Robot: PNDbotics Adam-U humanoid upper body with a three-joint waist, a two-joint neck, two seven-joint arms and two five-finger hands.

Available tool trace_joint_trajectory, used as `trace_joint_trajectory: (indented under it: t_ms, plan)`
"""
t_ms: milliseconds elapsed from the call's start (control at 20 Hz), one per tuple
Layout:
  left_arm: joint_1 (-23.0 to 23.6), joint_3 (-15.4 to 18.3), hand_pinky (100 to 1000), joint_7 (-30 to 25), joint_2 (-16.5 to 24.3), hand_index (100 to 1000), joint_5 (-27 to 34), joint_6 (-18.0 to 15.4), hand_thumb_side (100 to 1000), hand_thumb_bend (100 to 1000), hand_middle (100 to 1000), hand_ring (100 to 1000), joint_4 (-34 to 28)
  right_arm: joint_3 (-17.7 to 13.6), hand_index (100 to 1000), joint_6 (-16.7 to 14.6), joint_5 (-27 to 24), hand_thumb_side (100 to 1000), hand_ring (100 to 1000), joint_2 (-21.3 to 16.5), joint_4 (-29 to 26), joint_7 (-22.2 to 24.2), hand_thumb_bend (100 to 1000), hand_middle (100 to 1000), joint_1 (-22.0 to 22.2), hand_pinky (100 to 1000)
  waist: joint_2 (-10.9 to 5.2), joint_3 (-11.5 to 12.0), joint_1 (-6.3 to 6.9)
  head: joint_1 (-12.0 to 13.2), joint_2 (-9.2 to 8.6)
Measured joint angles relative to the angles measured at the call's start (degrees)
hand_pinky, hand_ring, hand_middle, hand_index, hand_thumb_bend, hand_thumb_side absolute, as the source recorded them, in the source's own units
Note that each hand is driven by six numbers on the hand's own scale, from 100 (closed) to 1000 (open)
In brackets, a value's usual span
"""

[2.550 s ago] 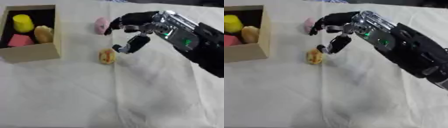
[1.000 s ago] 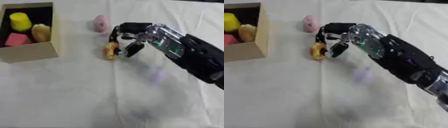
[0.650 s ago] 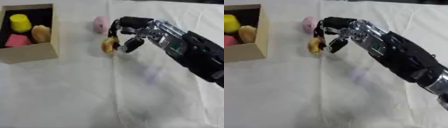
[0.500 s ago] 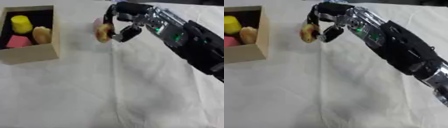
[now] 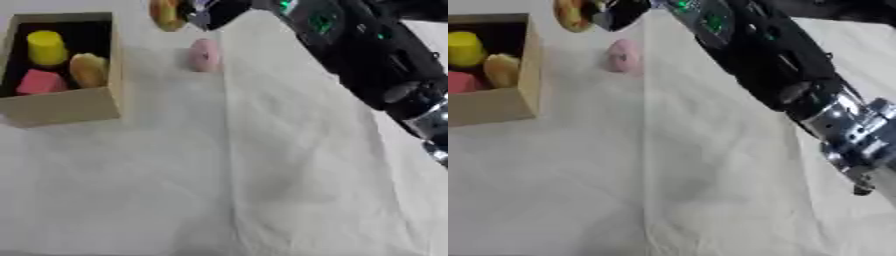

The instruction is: Pick up objects on the table and place them in the box.

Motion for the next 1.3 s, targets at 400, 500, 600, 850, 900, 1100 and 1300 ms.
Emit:
trace_joint_trajectory:
  t_ms: [400, 500, 600, 850, 900, 1100, 1300]
  plan:
    - [-2.47, 0.30, 831, 1.10, 0.02, 902, 0.86, -0.24, 811, 626, 788, 782, -1.50, -4.15, 537, -1.88, 9.46, 100, 667, 7.97, 10.74, -4.91, 100, 460, -4.52, 843, 1.32, 5.07, -1.33, -3.78, -1.65]
    - [-3.02, 0.39, 831, 1.31, 0.02, 902, 1.13, -0.28, 810, 625, 788, 782, -1.89, -5.32, 535, -2.10, 12.30, 100, 664, 9.96, 13.38, -6.54, 100, 458, -5.21, 843, 1.82, 6.18, -1.60, -4.81, -2.13]
    - [-3.52, 0.39, 831, 1.35, -0.01, 902, 1.27, -0.28, 811, 625, 788, 782, -2.12, -6.25, 536, -2.41, 14.77, 100, 666, 11.92, 15.92, -7.99, 100, 459, -5.49, 842, 2.20, 6.94, -1.85, -5.56, -2.52]
    - [-4.35, 0.39, 831, 1.32, -0.14, 903, 1.43, -0.29, 811, 624, 788, 782, -2.56, -7.32, 563, -3.71, 20.37, 100, 684, 15.67, 21.29, -10.53, 100, 478, -5.49, 843, 3.02, 8.42, -2.49, -7.14, -3.13]
    - [-4.46, 0.39, 831, 1.31, -0.29, 903, 1.47, -0.28, 811, 625, 788, 782, -2.61, -7.52, 605, -3.89, 21.35, 100, 707, 16.18, 22.15, -11.02, 100, 514, -5.46, 849, 3.16, 8.60, -2.59, -7.34, -3.28]
    - [-4.64, 0.39, 831, 1.30, -0.52, 903, 1.53, -0.28, 812, 623, 788, 782, -2.74, -8.08, 839, -4.61, 24.17, 323, 864, 17.23, 24.04, -12.43, 139, 782, -5.42, 893, 3.28, 8.74, -2.77, -7.52, -3.51]
    - [-4.48, 0.39, 830, 1.27, -0.52, 903, 1.53, -0.26, 812, 623, 788, 781, -2.74, -8.61, 884, -4.66, 24.67, 373, 893, 17.11, 23.93, -12.70, 125, 838, -5.43, 904, 3.27, 8.04, -2.77, -7.35, -3.49]
